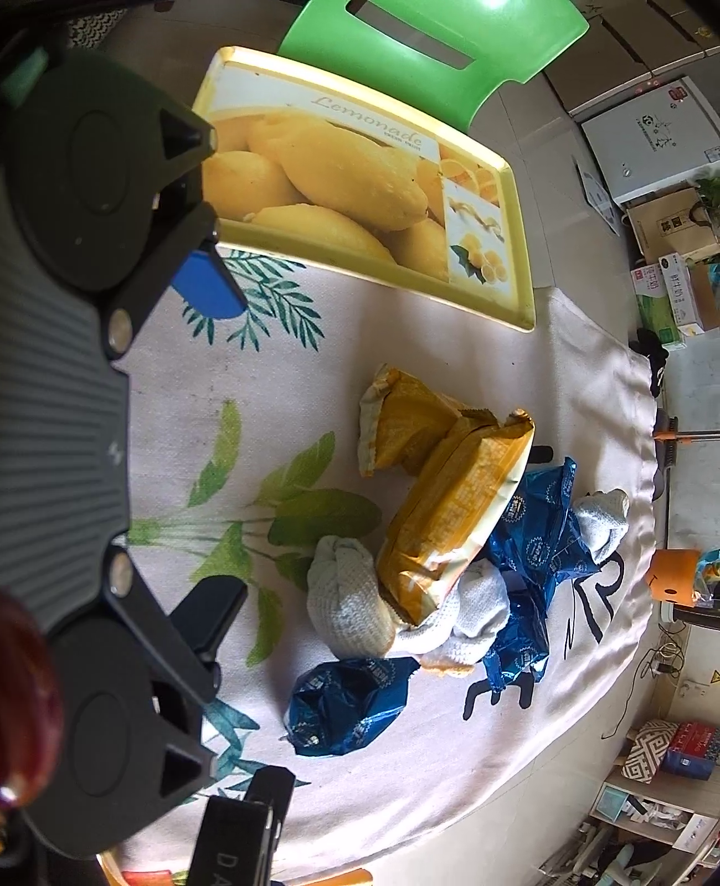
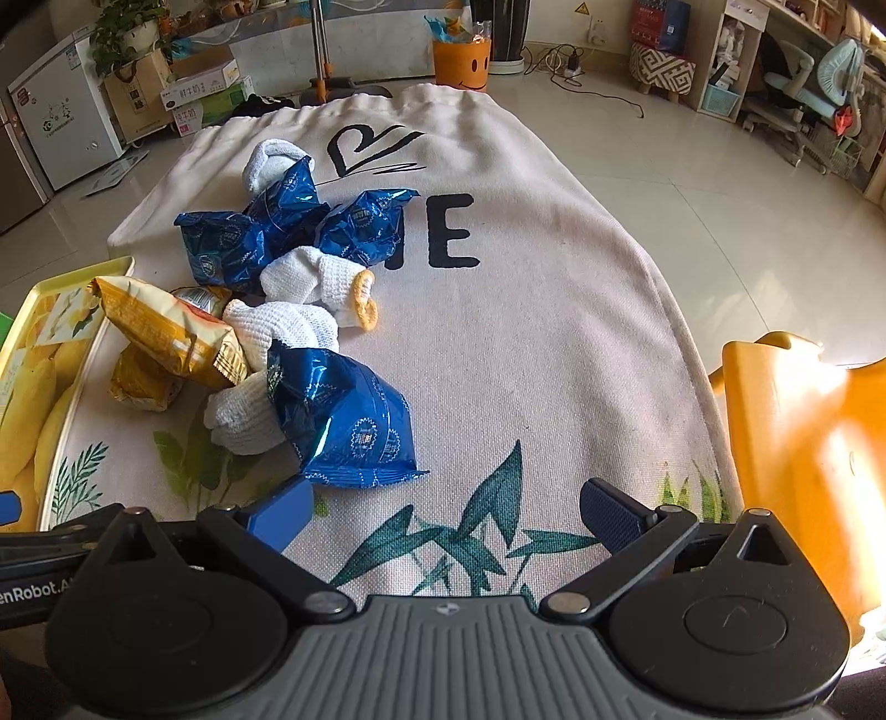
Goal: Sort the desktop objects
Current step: 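Move the left tool toward the yellow chip bags beside the lemon tray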
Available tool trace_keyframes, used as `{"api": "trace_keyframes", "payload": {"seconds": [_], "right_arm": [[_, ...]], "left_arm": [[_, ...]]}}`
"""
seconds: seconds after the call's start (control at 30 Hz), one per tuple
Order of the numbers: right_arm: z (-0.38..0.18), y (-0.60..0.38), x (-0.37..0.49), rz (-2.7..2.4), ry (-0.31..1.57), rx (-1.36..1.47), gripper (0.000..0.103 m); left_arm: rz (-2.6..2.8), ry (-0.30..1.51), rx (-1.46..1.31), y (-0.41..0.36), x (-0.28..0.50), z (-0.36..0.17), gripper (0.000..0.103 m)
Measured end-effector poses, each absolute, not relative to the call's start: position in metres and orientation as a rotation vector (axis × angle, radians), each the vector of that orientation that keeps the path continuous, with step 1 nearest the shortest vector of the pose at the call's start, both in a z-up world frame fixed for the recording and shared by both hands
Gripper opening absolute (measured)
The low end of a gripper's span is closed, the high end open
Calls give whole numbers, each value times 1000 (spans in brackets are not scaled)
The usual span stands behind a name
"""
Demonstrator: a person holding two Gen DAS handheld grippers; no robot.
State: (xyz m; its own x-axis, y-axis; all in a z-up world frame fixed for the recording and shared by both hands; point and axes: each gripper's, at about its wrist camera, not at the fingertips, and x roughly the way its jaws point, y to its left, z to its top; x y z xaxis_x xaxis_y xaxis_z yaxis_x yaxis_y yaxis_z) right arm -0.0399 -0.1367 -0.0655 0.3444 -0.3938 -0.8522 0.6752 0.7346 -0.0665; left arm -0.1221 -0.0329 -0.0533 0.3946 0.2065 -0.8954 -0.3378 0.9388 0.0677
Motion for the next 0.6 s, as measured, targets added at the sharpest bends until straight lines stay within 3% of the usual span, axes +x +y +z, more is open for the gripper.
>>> {"api": "trace_keyframes", "payload": {"seconds": [0.6], "right_arm": [[-73, -136, -35, -682, 1040, 344, 99]], "left_arm": [[368, 1157, -220, -24, -121, -68, 102]]}}
